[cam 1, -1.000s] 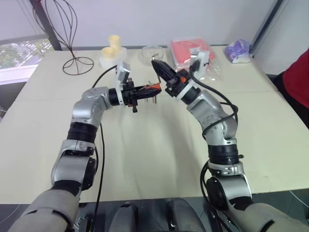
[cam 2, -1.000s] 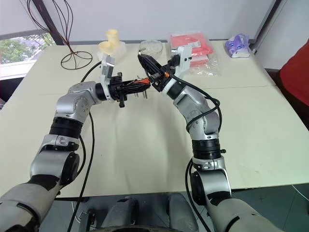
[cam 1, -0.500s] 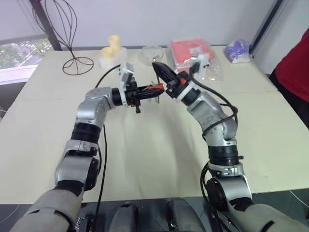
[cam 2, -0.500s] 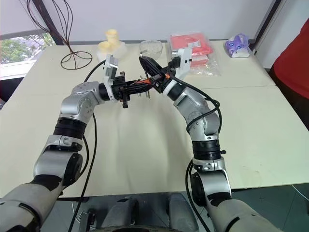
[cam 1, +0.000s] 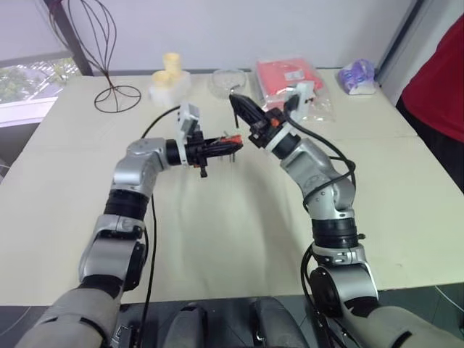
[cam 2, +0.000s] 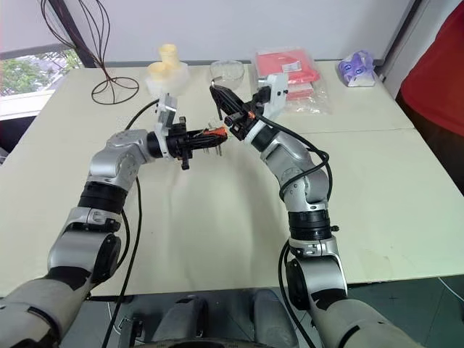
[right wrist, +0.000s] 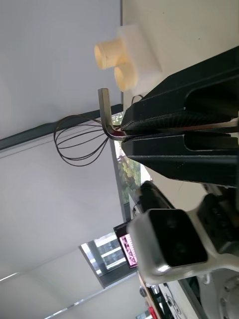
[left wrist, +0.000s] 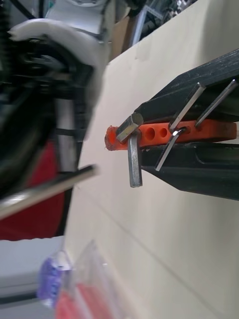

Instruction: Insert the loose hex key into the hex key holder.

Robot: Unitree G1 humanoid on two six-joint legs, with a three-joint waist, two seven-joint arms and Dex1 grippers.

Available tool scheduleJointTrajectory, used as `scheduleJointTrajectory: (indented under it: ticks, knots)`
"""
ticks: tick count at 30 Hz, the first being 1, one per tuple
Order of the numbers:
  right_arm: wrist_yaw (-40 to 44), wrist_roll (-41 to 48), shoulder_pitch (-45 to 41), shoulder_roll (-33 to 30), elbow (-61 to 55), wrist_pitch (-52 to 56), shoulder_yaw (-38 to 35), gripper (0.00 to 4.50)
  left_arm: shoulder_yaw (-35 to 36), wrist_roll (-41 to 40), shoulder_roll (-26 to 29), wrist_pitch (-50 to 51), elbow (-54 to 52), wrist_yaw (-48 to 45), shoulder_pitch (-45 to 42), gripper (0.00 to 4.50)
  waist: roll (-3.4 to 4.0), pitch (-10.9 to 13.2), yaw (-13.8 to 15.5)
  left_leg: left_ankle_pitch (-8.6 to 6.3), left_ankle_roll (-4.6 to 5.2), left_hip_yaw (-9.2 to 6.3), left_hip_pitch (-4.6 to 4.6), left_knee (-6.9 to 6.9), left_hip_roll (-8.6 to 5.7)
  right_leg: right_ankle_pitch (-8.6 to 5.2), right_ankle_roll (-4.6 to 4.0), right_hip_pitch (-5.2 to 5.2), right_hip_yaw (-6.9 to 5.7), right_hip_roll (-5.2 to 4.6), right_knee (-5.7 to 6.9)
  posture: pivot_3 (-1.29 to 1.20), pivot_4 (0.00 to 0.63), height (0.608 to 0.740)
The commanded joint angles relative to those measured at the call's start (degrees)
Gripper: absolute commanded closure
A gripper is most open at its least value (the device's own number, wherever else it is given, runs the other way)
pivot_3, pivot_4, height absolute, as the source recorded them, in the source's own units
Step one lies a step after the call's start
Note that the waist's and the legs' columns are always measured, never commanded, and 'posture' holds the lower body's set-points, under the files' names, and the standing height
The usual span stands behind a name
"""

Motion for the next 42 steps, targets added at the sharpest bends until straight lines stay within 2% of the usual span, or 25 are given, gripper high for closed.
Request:
scheduleJointTrajectory:
  ticks: [1,19,30,42]
  knots:
    - [0.0,0.5,-1.6,0.3,-1.0,-1.5,-0.4,4.48,1.0,-1.2,0.8,0.7,-3.4,0.2,-0.9,4.50,0.00,0.0,0.0,0.00,0.00,0.00,0.00,0.00,0.00,0.00,0.00,0.00,0.00,0.00,0.00,0.00,0.150,0.740]
    - [0.0,0.6,-0.5,0.4,-1.5,-1.0,0.2,4.48,2.5,-1.1,-1.1,-2.6,1.2,2.9,-4.8,4.50,0.00,0.0,0.0,0.00,0.00,0.00,0.00,0.00,-0.01,0.00,0.00,0.00,0.00,0.00,0.00,0.00,0.150,0.740]
    - [-0.3,0.6,-1.1,0.4,-1.2,-1.5,-0.2,4.48,1.0,0.1,-0.6,-2.8,0.4,1.8,-2.2,4.50,0.00,0.0,0.0,0.00,0.00,0.00,0.00,0.00,-0.01,0.00,0.00,0.00,0.00,0.00,0.01,0.00,0.150,0.740]
    - [0.0,0.7,-1.0,0.3,-1.1,-1.4,-0.1,4.48,2.4,0.0,-0.3,-3.6,2.4,3.0,-4.0,4.50,0.00,0.0,0.0,0.00,0.00,0.00,0.00,0.00,-0.01,0.00,0.00,0.00,0.00,0.00,0.01,0.00,0.150,0.740]
